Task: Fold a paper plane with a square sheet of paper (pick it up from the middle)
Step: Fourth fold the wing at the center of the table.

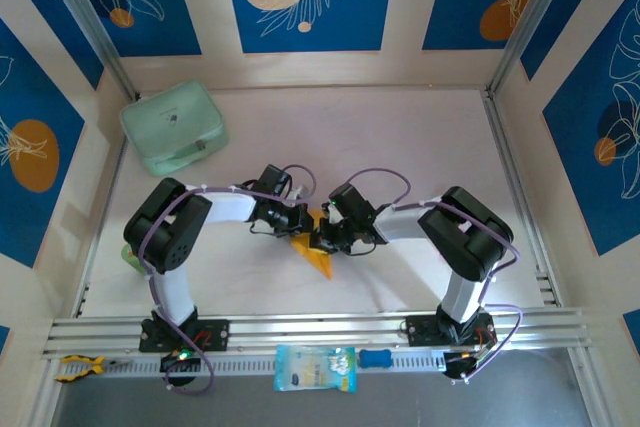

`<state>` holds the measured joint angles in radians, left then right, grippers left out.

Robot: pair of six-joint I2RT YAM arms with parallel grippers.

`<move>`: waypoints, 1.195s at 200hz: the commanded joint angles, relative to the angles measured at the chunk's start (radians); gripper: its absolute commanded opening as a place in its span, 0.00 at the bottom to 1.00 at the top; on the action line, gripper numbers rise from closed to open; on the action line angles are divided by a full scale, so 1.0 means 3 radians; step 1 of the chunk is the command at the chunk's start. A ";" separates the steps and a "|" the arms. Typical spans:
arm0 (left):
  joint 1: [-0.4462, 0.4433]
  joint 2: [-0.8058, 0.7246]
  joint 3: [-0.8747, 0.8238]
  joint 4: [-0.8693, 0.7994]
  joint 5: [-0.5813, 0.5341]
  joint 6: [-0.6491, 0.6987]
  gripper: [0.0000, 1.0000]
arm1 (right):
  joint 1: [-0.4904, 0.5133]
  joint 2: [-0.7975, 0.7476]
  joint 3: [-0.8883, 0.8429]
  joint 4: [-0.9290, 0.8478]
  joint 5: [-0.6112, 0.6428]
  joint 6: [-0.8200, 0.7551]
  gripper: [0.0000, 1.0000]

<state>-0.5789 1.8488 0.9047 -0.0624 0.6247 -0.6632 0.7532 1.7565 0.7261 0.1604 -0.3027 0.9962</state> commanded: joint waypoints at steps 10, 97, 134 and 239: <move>0.0021 0.0186 -0.0110 -0.0142 -0.0254 0.0002 0.03 | 0.0040 -0.0175 -0.0277 -0.0164 -0.0062 -0.0004 0.00; 0.0032 0.0167 -0.0112 -0.0157 -0.0277 -0.0008 0.03 | 0.0072 -0.0809 -0.0684 -0.0160 -0.0057 0.0036 0.01; 0.0031 0.0162 -0.0113 -0.0165 -0.0264 -0.0001 0.03 | 0.0056 -0.0615 -0.0450 -0.0160 -0.0156 -0.0102 0.01; 0.0053 0.0157 -0.0145 -0.0168 -0.0311 -0.0009 0.03 | 0.0147 -0.0685 -0.1222 0.0319 -0.0246 0.0106 0.00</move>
<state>-0.5781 1.8492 0.9009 -0.0570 0.6281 -0.6716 0.7757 1.5707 0.4309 0.3454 -0.3443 1.0065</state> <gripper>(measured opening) 0.050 0.053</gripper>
